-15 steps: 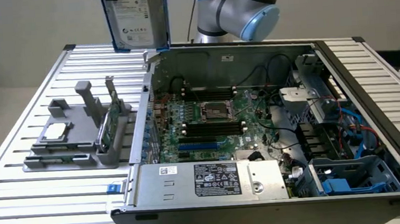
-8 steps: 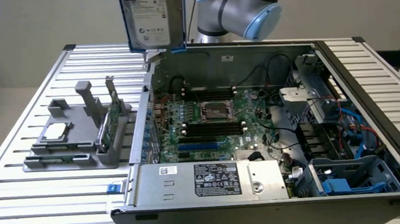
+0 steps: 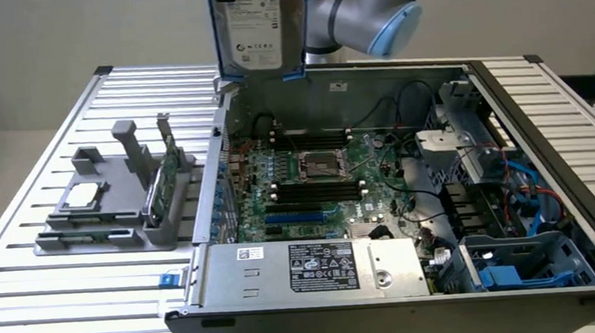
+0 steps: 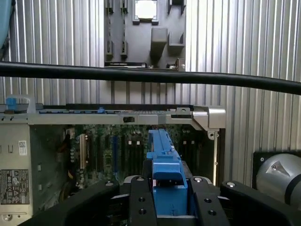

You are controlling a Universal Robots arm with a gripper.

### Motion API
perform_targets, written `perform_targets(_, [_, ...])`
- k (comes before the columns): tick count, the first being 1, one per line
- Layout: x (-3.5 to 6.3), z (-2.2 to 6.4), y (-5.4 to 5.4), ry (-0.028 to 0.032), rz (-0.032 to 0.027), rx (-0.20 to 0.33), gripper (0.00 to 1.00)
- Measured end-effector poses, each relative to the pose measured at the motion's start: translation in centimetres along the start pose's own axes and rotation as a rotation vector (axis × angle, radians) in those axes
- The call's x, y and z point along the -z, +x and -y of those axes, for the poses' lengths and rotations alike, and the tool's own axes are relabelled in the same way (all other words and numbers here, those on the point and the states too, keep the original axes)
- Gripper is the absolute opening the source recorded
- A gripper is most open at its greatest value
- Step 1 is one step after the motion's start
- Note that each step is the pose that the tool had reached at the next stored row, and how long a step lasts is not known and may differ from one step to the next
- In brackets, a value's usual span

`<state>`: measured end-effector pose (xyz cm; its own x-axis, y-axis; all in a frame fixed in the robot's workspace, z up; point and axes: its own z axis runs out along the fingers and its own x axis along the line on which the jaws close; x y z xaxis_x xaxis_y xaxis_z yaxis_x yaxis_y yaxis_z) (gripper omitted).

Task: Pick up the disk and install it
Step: 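Pick up the disk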

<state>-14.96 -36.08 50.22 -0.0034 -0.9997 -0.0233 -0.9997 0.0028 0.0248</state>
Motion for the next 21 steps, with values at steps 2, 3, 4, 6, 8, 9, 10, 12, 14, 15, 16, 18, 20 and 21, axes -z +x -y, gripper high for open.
perform_targets(2, [0.02, 0.90, 0.3, 0.0002, 0.0003, 0.000, 0.33])
perform_targets(3, [0.03, 1.35, 0.5, 0.0002, 0.0004, 0.000, 0.33])
perform_targets(4, [0.04, 1.82, 0.7, 0.0002, 0.0003, 0.000, 0.33])
perform_targets(6, [0.09, 2.72, 1.0, 0.0000, 0.0001, 0.000, 0.33])
perform_targets(8, [0.11, 3.65, 1.4, 0.0002, 0.0003, 0.000, 0.33])
perform_targets(9, [0.13, 4.11, 1.6, 0.0001, 0.0002, 0.000, 0.33])
perform_targets(10, [0.15, 4.51, 1.8, 0.0001, 0.0002, 0.000, 0.33])
perform_targets(12, [0.17, 5.16, 2.3, 0.0001, 0.0003, 0.000, 0.33])
perform_targets(14, [0.19, 5.48, 2.9, 0.0002, 0.0003, 0.000, 0.33])
perform_targets(15, [0.20, 5.59, 3.3, 0.0000, 0.0001, 0.000, 0.33])
perform_targets(16, [0.20, 5.69, 3.7, 0.0001, 0.0003, 0.000, 0.33])
perform_targets(18, [0.20, 5.89, 4.5, 0.0002, 0.0003, 0.000, 0.33])
perform_targets(20, [0.21, 6.17, 5.2, 0.0002, 0.0002, 0.000, 0.33])
perform_targets(21, [0.20, 6.31, 5.6, 0.0002, 0.0004, 0.000, 0.33])
